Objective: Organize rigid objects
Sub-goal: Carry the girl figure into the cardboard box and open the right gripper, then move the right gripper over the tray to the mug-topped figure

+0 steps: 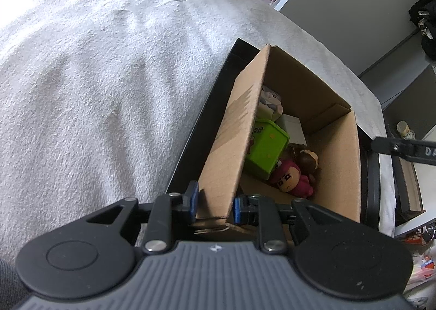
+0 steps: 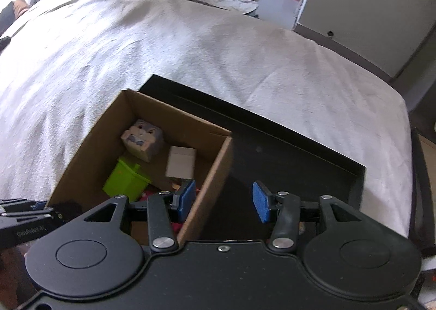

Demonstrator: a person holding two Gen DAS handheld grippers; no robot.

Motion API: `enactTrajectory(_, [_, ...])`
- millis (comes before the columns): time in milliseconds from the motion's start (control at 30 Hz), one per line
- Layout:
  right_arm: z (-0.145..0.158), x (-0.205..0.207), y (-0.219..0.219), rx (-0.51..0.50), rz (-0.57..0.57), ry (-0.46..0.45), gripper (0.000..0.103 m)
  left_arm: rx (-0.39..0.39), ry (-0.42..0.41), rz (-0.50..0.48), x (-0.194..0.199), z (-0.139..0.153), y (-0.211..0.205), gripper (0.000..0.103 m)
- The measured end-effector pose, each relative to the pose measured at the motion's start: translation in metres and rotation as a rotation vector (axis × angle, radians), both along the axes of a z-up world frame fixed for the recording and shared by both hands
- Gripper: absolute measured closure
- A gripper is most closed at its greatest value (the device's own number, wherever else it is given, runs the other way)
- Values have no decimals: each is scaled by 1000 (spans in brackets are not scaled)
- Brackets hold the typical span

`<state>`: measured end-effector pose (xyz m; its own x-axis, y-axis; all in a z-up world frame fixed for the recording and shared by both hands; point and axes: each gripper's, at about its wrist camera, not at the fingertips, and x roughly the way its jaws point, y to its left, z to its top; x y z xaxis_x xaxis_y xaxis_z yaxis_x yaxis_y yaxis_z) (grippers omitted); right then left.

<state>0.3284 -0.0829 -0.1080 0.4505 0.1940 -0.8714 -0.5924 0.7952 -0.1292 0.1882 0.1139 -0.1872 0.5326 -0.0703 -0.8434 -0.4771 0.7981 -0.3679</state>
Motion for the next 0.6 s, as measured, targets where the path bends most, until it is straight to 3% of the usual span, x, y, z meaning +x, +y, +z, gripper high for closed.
enactTrajectory(233, [0, 4, -28, 5, -45, 2, 55, 5, 3, 6, 1, 1, -1, 80])
enactTrajectory(600, [-4, 16, -62, 42, -102, 15, 46, 25, 11, 10, 1, 1, -4, 80])
